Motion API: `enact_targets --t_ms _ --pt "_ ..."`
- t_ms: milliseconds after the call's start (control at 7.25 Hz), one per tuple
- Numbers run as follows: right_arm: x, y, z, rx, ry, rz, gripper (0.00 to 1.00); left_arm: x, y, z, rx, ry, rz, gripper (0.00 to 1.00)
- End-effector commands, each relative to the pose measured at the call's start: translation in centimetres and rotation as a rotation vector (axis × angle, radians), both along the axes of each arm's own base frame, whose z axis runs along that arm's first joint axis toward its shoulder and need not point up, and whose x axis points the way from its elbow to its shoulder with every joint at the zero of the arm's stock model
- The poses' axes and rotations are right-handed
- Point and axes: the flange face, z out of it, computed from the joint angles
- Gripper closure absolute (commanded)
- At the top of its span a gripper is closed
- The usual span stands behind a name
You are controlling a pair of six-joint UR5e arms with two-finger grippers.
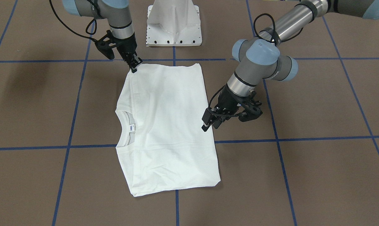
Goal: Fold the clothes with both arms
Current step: 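Move the left gripper to the shirt corner nearest the robot beside the right gripper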
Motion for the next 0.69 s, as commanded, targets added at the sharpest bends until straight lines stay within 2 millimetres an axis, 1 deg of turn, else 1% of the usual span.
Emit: enact_targets --t_ms 0,138,276,414,551 --pt "0.3 0.8 0.0 0.000 -0.002 -0.012 1.00 0.0 8.9 -1.6 -0.096 -0.002 0.054 0.35" --pt "0.3 0.8 -0.2 0.001 -0.005 -0.012 1.00 2.4 13.7 -1.1 -0.137 -0.009 0.060 0.35" --pt "0.2 0.8 -0.3 0.000 -0.008 -0.014 1.00 4.5 18.0 0.6 -0.190 -0.054 0.079 0.34" --pt "0.2 0.9 -0.5 0.001 -0.011 -0.016 1.00 7.2 21.7 1.3 -0.252 -0.115 0.077 0.34" --pt "0.2 0.9 -0.5 0.001 -0.011 -0.016 1.00 7.7 23.3 1.3 -0.267 -0.152 0.092 0.34"
